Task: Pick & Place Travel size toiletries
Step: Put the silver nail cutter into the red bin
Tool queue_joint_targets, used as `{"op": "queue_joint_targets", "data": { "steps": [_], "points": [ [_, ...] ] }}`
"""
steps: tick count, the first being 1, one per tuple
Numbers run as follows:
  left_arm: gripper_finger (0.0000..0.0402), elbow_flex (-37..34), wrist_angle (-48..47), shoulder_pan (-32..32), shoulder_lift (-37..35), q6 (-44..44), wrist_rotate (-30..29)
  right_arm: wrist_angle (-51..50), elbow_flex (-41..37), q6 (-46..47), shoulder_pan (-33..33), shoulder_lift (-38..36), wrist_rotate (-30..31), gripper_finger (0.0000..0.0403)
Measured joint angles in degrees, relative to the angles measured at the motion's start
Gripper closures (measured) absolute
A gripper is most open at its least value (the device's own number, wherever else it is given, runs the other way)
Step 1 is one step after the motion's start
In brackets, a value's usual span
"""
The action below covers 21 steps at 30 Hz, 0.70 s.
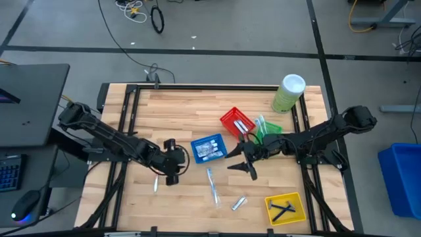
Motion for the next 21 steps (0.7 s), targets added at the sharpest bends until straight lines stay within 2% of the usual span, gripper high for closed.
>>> {"op": "queue_joint_targets", "data": {
  "steps": [8, 17, 21],
  "points": [
    [0.0267, -2.8, 1.8, 0.0, 0.0, -13.5, 10.1, -0.8, 0.0, -1.5, 1.4, 0.0, 3.0, 0.0192],
    [0.0267, -6.9, 1.8, -1.5, 0.0, -25.8, 9.8, -2.6, 0.0, -2.1, 1.4, 0.0, 3.0, 0.0201],
    [0.0255, -10.0, 1.7, -1.4, 0.0, -30.8, 10.4, -3.4, 0.0, -3.4, 1.4, 0.0, 3.0, 0.0199]
  ]
}}
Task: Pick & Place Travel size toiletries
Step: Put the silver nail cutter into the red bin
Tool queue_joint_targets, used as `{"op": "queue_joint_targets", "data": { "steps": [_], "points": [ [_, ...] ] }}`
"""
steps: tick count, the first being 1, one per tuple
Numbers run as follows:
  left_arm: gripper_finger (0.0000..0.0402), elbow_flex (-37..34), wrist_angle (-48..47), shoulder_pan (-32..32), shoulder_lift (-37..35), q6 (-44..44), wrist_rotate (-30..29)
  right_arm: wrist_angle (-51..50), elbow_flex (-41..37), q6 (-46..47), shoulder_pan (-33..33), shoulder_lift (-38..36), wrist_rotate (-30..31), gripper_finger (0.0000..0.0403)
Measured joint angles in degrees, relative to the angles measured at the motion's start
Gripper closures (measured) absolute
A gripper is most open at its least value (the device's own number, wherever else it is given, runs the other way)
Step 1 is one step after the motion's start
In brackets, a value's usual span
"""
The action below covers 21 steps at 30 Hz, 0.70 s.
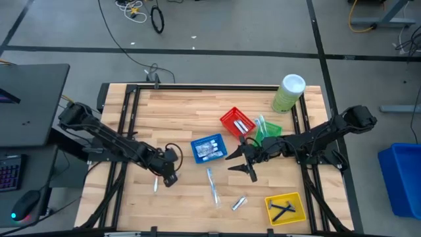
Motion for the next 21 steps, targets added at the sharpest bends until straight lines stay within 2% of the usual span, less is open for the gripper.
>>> {"op": "queue_joint_targets", "data": {
  "steps": [3, 9, 14, 21],
  "points": [
    [0.0238, -2.0, 1.2, -0.1, 0.0, -0.6, -0.1, -0.6, 0.0, -1.4, 0.0, 0.0, 0.0, 0.0199],
    [0.0211, -5.2, 9.4, -1.3, 0.0, -0.7, -0.5, -1.8, 0.0, -5.2, 0.0, 0.0, 0.0, 0.0205],
    [0.0208, -5.2, 10.0, -2.4, 0.0, -1.5, -6.1, -2.3, 0.0, -7.6, 0.0, 0.0, 0.0, 0.0206],
    [0.0209, -5.2, 10.2, -4.2, 0.0, -5.3, -6.1, -3.1, 0.0, -7.6, 0.0, 0.0, 0.0, 0.0210]
  ]
}}
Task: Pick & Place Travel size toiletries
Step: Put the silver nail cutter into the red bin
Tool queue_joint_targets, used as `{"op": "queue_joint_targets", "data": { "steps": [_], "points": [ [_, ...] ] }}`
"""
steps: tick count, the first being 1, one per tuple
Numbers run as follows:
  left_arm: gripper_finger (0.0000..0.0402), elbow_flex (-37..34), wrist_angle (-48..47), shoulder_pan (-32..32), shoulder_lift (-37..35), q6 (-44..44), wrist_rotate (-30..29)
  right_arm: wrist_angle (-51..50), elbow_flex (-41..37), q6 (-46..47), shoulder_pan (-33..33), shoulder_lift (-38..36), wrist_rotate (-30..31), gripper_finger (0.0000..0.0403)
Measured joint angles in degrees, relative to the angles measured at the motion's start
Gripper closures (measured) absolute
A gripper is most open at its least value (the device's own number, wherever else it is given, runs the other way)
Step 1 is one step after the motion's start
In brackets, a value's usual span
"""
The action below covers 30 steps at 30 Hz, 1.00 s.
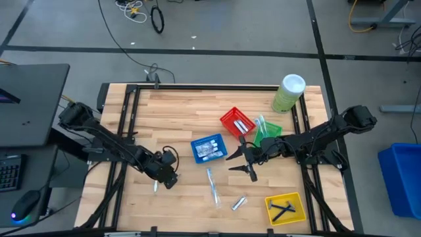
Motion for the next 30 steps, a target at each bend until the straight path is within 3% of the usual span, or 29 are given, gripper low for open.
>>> {"op": "queue_joint_targets", "data": {
  "steps": [7, 14, 20, 24, 30],
  "points": [
    [0.0209, -0.8, 1.0, -1.1, 6.2, -5.0, 2.5, -1.0, 0.0, 0.0, 0.0, 0.0, 0.0, 0.0208],
    [0.0209, -0.2, 8.9, -1.1, 9.3, 1.6, 4.4, -1.7, 0.0, 0.7, 0.0, 0.0, 0.0, 0.0214],
    [0.0214, -0.2, 7.7, -1.1, 9.3, 1.7, 4.2, -1.8, 0.0, 1.1, 0.0, 0.0, 0.0, 0.0213],
    [0.0240, -0.1, 6.3, -1.0, 9.5, 1.8, 4.0, -2.1, 0.0, 1.1, 0.0, 0.0, 0.0, 0.0214],
    [0.0298, -0.1, 5.9, -1.0, 10.0, 8.5, 4.2, -2.1, 0.0, 3.8, 0.0, 0.0, 0.0, 0.0219]
  ]
}}
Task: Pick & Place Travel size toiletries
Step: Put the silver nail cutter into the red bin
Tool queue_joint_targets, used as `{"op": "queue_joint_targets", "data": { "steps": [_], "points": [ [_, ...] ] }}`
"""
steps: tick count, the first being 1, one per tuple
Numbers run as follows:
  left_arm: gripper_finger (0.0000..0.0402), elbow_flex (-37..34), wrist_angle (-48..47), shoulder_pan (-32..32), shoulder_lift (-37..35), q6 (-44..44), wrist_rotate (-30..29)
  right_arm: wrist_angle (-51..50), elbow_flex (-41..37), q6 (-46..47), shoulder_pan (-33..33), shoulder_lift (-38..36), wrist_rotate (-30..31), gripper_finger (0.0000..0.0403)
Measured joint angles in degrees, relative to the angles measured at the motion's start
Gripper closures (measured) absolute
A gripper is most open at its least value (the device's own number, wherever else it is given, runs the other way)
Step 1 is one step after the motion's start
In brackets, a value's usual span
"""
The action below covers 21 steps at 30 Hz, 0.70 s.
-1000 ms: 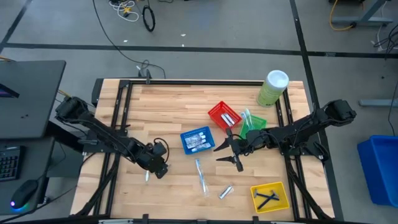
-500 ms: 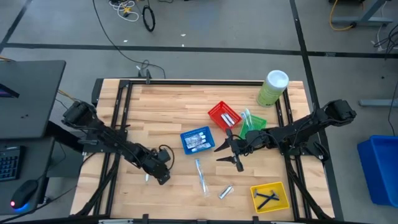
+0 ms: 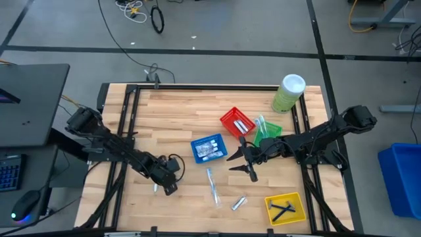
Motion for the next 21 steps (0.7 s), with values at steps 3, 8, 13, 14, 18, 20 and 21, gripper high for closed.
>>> {"op": "queue_joint_targets", "data": {
  "steps": [3, 8, 13, 14, 18, 20, 21],
  "points": [
    [0.0335, -0.1, 0.1, 0.0, 0.1, 1.8, -0.2, 0.0, 0.0, 0.1, 0.0, 0.0, 0.0, 0.0220],
    [0.0376, -0.1, 1.8, 0.0, 0.2, 2.7, -1.3, 0.0, 0.0, 0.1, 0.0, 0.0, 0.0, 0.0218],
    [0.0367, 1.2, 3.7, 0.7, 0.3, 7.2, -5.6, 0.0, 0.0, 0.1, 0.0, 0.0, 0.0, 0.0219],
    [0.0361, 2.3, 3.8, 1.1, 0.3, 8.1, -6.0, 0.0, 0.0, 0.1, 0.0, 0.0, 0.0, 0.0220],
    [0.0352, 7.8, 3.8, 2.6, 0.3, 14.9, -8.6, 0.0, 0.0, 1.5, 0.0, 0.0, 0.0, 0.0222],
    [0.0361, 11.2, 4.1, 3.6, 0.3, 20.7, -9.3, 0.0, 0.0, 3.4, 0.0, 0.0, 0.0, 0.0221],
    [0.0365, 12.7, 4.2, 4.1, 0.3, 23.3, -10.1, 0.0, 0.0, 4.0, 0.0, 0.0, 0.0, 0.0220]
  ]
}}
